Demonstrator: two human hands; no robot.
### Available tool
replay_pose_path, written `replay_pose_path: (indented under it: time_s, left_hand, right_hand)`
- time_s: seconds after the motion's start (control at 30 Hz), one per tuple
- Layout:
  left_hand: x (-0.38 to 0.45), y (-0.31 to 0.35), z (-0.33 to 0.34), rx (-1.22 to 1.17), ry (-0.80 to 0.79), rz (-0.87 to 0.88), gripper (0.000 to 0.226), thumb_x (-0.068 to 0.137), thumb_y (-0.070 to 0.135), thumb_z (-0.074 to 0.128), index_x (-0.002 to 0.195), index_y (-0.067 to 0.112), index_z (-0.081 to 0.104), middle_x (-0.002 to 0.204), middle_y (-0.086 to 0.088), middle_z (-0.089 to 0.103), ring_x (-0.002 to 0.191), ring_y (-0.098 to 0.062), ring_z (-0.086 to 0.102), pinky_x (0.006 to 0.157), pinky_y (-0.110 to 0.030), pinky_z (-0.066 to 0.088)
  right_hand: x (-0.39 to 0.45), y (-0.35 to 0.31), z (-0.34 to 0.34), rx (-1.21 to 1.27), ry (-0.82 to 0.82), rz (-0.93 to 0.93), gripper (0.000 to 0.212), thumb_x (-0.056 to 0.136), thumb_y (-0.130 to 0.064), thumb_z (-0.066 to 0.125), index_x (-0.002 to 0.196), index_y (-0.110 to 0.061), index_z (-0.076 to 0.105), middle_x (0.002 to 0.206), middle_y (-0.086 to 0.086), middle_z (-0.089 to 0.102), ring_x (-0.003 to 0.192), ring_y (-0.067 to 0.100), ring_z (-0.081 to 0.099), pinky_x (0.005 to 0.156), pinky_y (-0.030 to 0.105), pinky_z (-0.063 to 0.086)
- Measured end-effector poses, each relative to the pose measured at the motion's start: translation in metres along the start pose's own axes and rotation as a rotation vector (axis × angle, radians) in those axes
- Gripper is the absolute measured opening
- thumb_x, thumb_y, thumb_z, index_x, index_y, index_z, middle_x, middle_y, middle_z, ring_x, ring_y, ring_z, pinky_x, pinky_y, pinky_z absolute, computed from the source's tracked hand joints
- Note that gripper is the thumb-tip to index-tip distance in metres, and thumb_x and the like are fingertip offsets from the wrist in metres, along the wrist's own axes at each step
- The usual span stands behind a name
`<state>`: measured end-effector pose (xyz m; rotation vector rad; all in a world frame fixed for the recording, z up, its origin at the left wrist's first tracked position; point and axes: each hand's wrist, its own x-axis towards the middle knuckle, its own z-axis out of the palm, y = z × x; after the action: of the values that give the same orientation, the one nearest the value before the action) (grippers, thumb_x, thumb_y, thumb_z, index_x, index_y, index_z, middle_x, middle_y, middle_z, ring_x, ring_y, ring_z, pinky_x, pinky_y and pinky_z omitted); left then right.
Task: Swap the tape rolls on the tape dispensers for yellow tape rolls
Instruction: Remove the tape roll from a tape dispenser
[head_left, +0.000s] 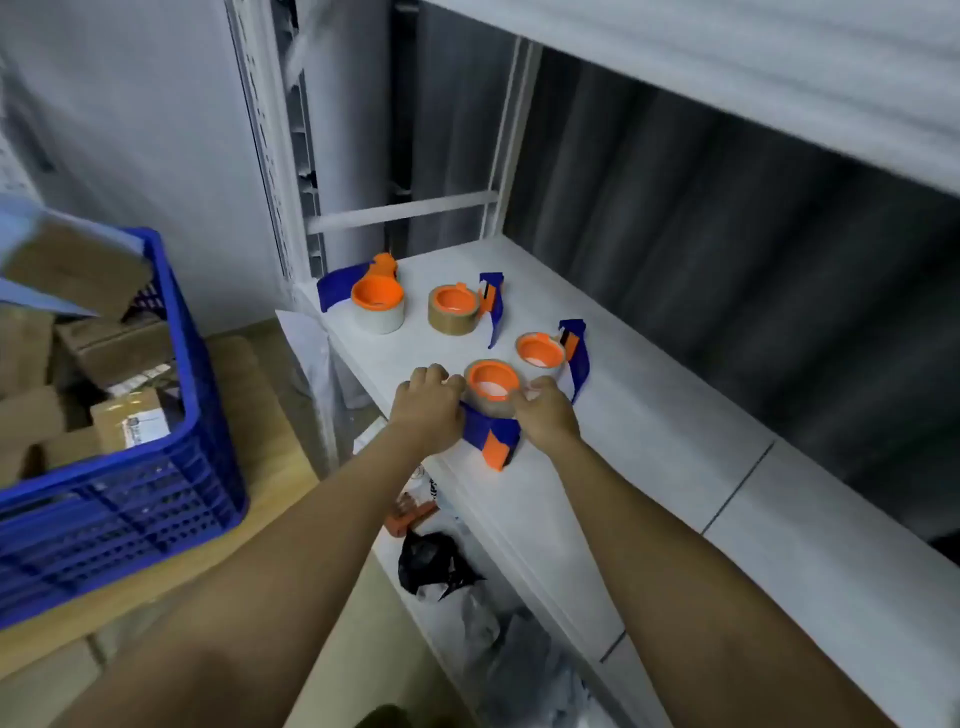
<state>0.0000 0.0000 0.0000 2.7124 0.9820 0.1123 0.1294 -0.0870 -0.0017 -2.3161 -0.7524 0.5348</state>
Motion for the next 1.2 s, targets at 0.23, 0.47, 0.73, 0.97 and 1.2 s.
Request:
replay_pose_path:
  time_s: [0.23, 0.47, 0.73, 0.97, 1.2]
  left_hand:
    - [0.022, -0.010, -0.001, -0.008, -0.132, 0.013, 0.037, 0.095, 0.029, 0.039, 0.130, 0.019, 0.048, 0.132, -0.009, 0.044, 0.125, -0.030, 0.037, 0.110, -0.047, 0.022]
    - [0.049, -0.031, -0.013, -0.013, -0.182, 0.036, 0.038, 0.096, 0.031, 0.041, 0.132, 0.021, 0.046, 0.135, -0.009, 0.043, 0.126, -0.029, 0.038, 0.112, -0.049, 0.018]
    - [0.080, -0.051, -0.026, -0.257, -0.121, -0.008, 0.041, 0.098, 0.032, 0.040, 0.134, 0.013, 0.042, 0.132, -0.014, 0.044, 0.117, -0.031, 0.048, 0.095, -0.040, 0.043]
    - [0.088, -0.047, -0.040, -0.712, -0.258, 0.058, 0.043, 0.099, 0.045, 0.030, 0.126, 0.016, 0.048, 0.119, -0.005, 0.056, 0.104, -0.023, 0.056, 0.086, -0.037, 0.048]
    - [0.086, -0.028, -0.060, -1.006, -0.440, 0.132, 0.032, 0.090, 0.062, 0.031, 0.108, 0.041, 0.047, 0.112, 0.013, 0.054, 0.104, -0.008, 0.051, 0.086, -0.030, 0.048]
  right_hand:
    - [0.034, -0.013, 0.011, -0.004, -0.050, 0.293, 0.068, 0.091, -0.048, 0.044, 0.142, -0.006, 0.029, 0.122, 0.013, 0.056, 0.096, 0.025, 0.052, 0.076, 0.032, 0.041]
    - [0.048, -0.020, 0.021, -0.113, -0.100, 0.338, 0.011, 0.091, -0.020, 0.047, 0.092, -0.009, 0.049, 0.073, 0.004, 0.047, 0.067, 0.016, 0.046, 0.065, 0.028, 0.040]
    - [0.050, -0.018, 0.028, -0.057, 0.009, 0.190, 0.013, 0.090, -0.018, 0.045, 0.092, -0.009, 0.054, 0.079, 0.004, 0.056, 0.077, 0.022, 0.055, 0.064, 0.028, 0.041]
    - [0.039, -0.015, 0.027, 0.027, 0.233, -0.049, 0.012, 0.093, -0.027, 0.050, 0.096, -0.019, 0.058, 0.072, -0.005, 0.060, 0.071, 0.017, 0.060, 0.061, 0.028, 0.048]
    - [0.027, -0.036, -0.002, -0.119, 0.381, -0.275, 0.024, 0.098, -0.026, 0.045, 0.117, -0.025, 0.059, 0.102, -0.005, 0.068, 0.079, 0.005, 0.054, 0.065, 0.011, 0.040]
